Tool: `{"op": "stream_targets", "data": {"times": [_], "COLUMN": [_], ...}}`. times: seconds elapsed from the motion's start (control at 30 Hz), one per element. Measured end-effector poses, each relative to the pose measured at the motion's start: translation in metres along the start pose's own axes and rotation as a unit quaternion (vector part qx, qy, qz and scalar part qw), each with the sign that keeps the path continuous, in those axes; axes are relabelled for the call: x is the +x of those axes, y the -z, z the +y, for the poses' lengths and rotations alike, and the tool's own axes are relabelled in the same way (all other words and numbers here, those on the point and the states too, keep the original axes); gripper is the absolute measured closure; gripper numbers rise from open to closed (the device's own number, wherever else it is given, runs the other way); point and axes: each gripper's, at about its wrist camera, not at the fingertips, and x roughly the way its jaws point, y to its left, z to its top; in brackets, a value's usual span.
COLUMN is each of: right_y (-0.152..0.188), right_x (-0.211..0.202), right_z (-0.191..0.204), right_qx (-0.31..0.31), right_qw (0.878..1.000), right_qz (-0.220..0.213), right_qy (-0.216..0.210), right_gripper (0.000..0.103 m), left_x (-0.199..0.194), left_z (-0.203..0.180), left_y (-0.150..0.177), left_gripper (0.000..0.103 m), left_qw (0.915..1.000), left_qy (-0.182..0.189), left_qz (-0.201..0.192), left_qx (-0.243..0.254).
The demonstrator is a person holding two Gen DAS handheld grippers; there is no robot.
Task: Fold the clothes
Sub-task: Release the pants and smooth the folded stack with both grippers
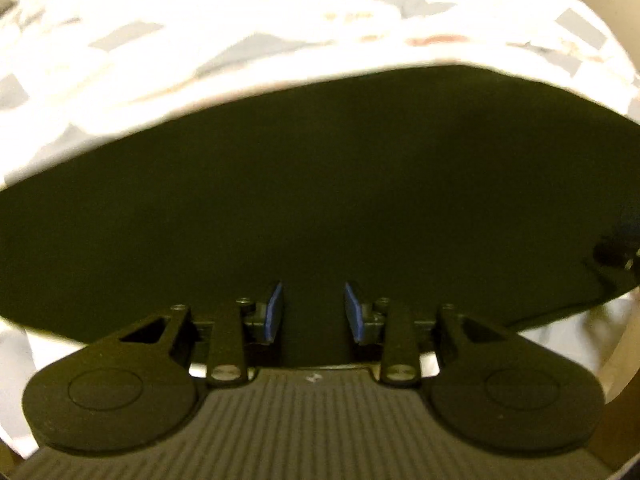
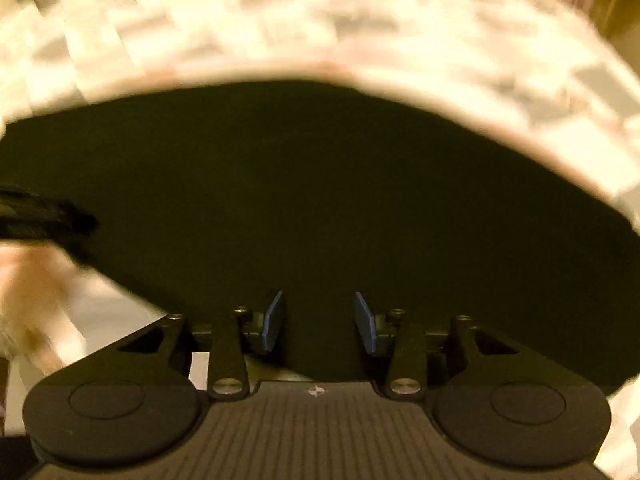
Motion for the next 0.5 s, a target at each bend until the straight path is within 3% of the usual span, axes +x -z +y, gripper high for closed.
{"op": "stream_targets", "data": {"times": [0.17, 0.3, 0.37, 0.4, 0.47, 0.5], "right_y": [0.012, 0.003, -0.004, -0.006, -0.008, -0.010], "right_x": [-0.020, -0.040, -0.032, -0.025, -0.010, -0.016], "right_z": [-0.006, -0.001, 0.003, 0.007, 0.011, 0.011], "right_qx": [-0.010, -0.013, -0.015, -0.016, -0.002, 0.025], "right_qw": [1.000, 0.999, 1.000, 1.000, 0.999, 0.999], "right_qz": [-0.004, -0.044, -0.026, -0.010, 0.029, 0.026], "right_qy": [0.009, -0.004, -0.006, -0.002, 0.027, 0.031], "right_gripper": [0.061, 0.060, 0.054, 0.048, 0.048, 0.048], "left_x": [-0.021, -0.033, -0.027, -0.018, 0.005, 0.015], "left_z": [0.039, 0.099, 0.130, 0.144, 0.166, 0.176], "left_y": [0.013, 0.008, 0.003, 0.000, -0.002, -0.003], "left_gripper": [0.070, 0.070, 0.069, 0.068, 0.067, 0.067], "left_qw": [0.9987, 0.9938, 0.9902, 0.9890, 0.9876, 0.9863], "left_qy": [-0.038, -0.082, -0.105, -0.116, -0.133, -0.142], "left_qz": [-0.013, -0.042, -0.045, -0.034, 0.008, 0.035], "left_qx": [-0.031, -0.062, -0.080, -0.085, -0.082, -0.075]}}
